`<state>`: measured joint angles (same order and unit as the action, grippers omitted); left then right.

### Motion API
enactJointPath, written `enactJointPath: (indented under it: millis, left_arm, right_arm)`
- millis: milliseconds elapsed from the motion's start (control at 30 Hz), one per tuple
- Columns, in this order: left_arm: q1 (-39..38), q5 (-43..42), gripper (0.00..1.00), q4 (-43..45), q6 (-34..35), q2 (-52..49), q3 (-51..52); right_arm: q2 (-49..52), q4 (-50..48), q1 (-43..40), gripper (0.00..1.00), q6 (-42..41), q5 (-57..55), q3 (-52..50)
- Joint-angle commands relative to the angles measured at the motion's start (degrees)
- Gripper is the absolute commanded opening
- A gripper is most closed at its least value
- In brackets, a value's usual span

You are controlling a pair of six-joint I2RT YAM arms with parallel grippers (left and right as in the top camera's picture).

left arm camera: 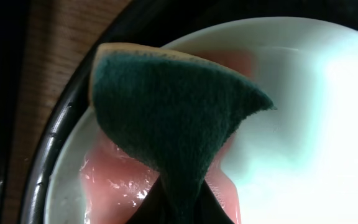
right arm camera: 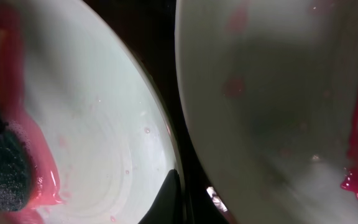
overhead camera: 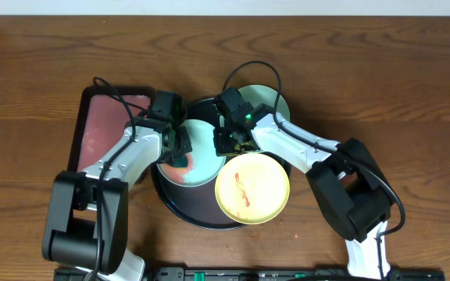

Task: Clean dirty plates on tray and stack at the side
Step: 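Scrub the left green plate with the sponge held in the left gripper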

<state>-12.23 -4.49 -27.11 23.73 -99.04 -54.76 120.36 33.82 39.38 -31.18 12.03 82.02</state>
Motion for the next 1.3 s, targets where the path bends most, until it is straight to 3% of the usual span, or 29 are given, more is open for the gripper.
enactJointPath:
  millis: [0, 133, 267, 300, 467, 533, 633, 767, 867, 1100, 1267]
  left_arm:
    - [-0.98, -15.13, 0.07, 1.70, -5.90, -4.04, 0.79]
    - [-0.98, -26.58, 0.07, 1.97, -14.08, -4.00, -0.76]
    - [-0.98, -24.48, 0.07, 2.64, -14.25, -3.98, -1.09]
    - [-0.98, -22.67, 0.07, 2.69, -14.01, -3.98, -1.09]
    - [-0.98, 4.22, 0.07, -1.18, -0.79, -3.98, -1.09]
    - [-0.98, 11.04, 0.07, -3.58, 2.82, -3.98, -1.09]
    - [-0.98, 16.41, 0.07, -7.04, 5.49, -3.91, -1.09]
    - [-1.01, 16.59, 0.07, -10.03, 5.49, -3.32, -1.11]
    - [-1.09, 9.84, 0.08, -10.23, 1.70, -2.56, -1.20]
    - [-1.09, -24.76, 0.07, -6.88, -14.21, -2.12, -1.25]
    - [-1.09, -23.56, 0.07, -2.01, -11.54, -2.12, -1.25]
  right_arm:
    - [1.27, 0.79, -0.44, 0.01, 1.03, -0.17, 0.44]
    - [1.27, 0.87, -0.44, 0.01, 1.03, -0.15, 0.44]
    - [1.27, 0.90, -0.44, 0.01, 1.05, -0.17, 0.44]
    - [1.27, 0.90, -0.44, 0.01, 1.05, -0.17, 0.44]
    - [1.29, 0.87, -0.44, 0.01, 1.03, -0.17, 0.44]
    - [1.27, 0.87, -0.44, 0.01, 1.05, -0.17, 0.44]
    - [1.29, 0.87, -0.44, 0.01, 1.05, -0.20, 0.44]
    - [1.27, 0.66, -0.46, 0.01, 1.03, -0.20, 0.44]
    - [1.27, 0.68, -0.44, 0.01, 1.03, -0.20, 0.44]
    - [1.27, 0.79, -0.44, 0.01, 1.03, -0.17, 0.44]
    - [1.27, 0.79, -0.44, 0.01, 1.03, -0.15, 0.44]
